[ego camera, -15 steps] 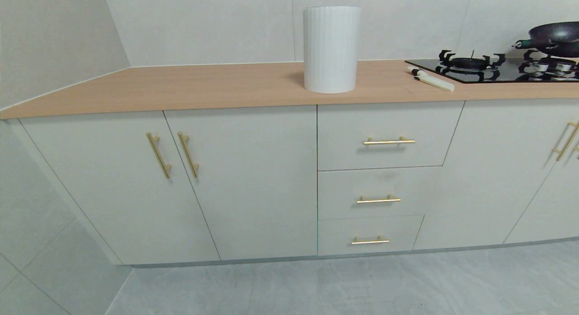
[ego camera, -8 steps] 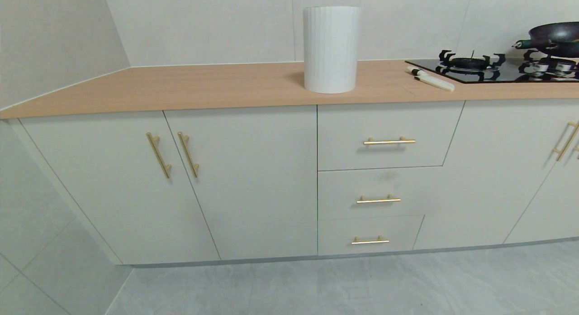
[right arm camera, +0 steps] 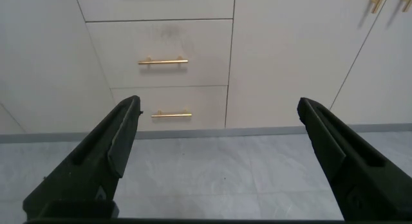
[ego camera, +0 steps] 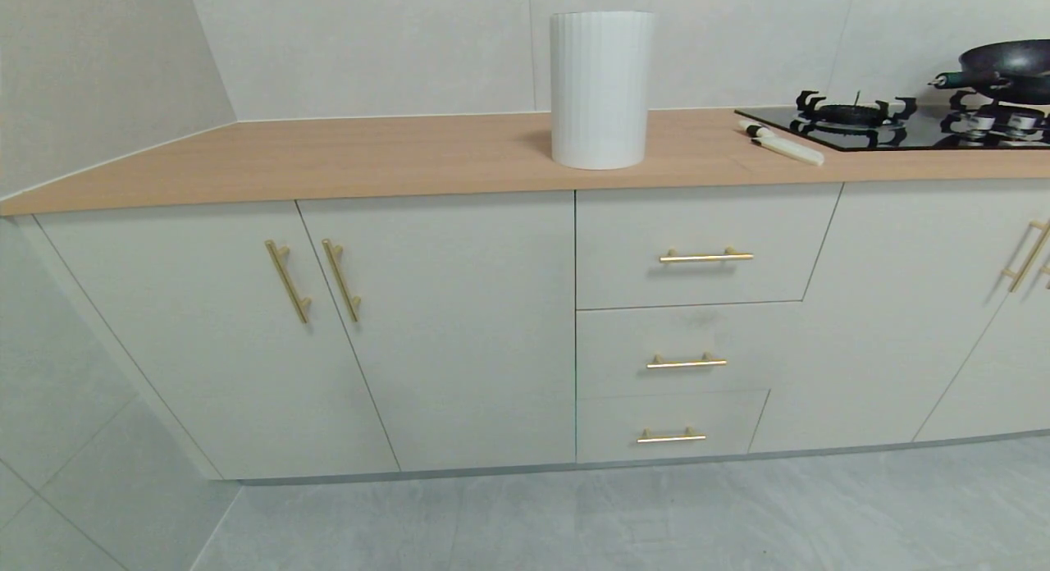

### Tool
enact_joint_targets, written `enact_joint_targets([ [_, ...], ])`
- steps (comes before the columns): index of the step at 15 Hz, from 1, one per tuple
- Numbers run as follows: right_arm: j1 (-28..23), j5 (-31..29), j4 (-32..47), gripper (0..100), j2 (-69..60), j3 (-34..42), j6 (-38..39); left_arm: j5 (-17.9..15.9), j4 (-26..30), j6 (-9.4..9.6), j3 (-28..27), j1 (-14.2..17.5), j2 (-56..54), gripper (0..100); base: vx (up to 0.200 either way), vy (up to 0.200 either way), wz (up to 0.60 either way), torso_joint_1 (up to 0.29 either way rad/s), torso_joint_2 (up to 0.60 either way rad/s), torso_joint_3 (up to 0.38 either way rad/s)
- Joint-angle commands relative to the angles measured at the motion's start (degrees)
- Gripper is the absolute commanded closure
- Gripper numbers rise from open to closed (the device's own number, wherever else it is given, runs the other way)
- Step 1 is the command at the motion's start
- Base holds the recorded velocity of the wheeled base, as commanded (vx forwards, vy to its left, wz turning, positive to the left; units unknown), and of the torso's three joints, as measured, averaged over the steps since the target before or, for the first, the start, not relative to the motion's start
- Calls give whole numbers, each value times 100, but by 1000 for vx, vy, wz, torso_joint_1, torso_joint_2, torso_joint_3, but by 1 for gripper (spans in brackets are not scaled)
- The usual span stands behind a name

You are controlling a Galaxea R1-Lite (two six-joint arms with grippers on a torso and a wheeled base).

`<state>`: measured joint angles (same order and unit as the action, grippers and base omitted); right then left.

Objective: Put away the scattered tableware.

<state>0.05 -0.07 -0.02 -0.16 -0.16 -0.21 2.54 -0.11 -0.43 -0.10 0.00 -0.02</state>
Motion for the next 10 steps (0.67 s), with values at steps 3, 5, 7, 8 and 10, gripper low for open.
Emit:
enact_joint_targets([
  [3, 4, -10, 20, 0, 16, 7, 3, 1, -7, -1, 1, 0, 2, 0, 0, 0, 0, 0, 0, 0],
  [5, 4, -10, 20, 0, 16, 7, 3, 1, -7, -1, 1, 0, 2, 0, 0, 0, 0, 0, 0, 0],
  [7, 4, -10, 20, 0, 16, 7, 3, 1, 2, -10, 1, 0, 2, 0, 200, 0, 0, 2, 2, 2],
  [8, 4, 7, 20, 0, 25, 7, -14, 10, -7, -28, 1, 0, 2, 0, 200, 0, 0, 2, 2, 2],
  [10, 4, 7, 20, 0, 25, 7, -14, 10, -7, -28, 1, 0, 2, 0, 200, 0, 0, 2, 0, 0],
])
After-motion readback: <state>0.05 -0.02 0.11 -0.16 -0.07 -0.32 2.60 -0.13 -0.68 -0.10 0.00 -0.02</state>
